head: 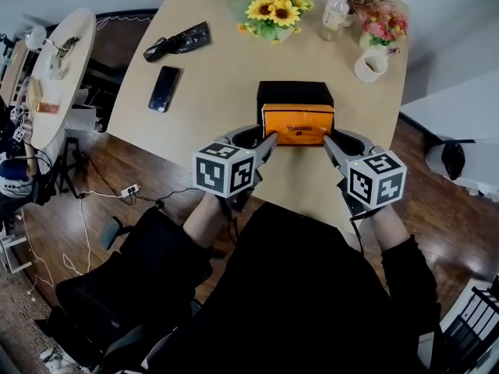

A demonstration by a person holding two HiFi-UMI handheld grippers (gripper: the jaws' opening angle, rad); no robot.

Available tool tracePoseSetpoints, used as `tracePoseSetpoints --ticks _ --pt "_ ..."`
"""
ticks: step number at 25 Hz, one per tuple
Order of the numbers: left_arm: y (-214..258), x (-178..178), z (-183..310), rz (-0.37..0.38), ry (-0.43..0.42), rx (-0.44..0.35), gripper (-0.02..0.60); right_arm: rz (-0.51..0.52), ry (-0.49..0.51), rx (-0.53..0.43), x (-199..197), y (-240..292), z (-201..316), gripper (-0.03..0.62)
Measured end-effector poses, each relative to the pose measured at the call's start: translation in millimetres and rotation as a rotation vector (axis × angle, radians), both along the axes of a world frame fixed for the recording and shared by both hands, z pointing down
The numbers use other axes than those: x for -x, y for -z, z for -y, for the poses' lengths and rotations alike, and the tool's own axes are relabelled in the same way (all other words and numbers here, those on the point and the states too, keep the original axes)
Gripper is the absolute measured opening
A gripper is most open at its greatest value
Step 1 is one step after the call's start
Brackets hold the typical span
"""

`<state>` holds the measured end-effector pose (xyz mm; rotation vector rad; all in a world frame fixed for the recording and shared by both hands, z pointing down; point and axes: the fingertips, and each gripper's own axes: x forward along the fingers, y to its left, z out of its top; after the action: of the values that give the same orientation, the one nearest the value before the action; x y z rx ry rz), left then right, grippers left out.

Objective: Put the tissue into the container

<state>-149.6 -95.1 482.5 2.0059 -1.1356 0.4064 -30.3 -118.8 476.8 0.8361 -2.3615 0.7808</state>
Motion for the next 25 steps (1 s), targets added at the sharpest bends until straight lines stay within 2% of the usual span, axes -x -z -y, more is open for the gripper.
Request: tracePoseSetpoints --ticks 25 --pt "-43.8 -3.1 12.9 0.034 -0.036 0.126 0.120 -0.064 0.019 0.084 -3.0 -43.5 12.6 0.067"
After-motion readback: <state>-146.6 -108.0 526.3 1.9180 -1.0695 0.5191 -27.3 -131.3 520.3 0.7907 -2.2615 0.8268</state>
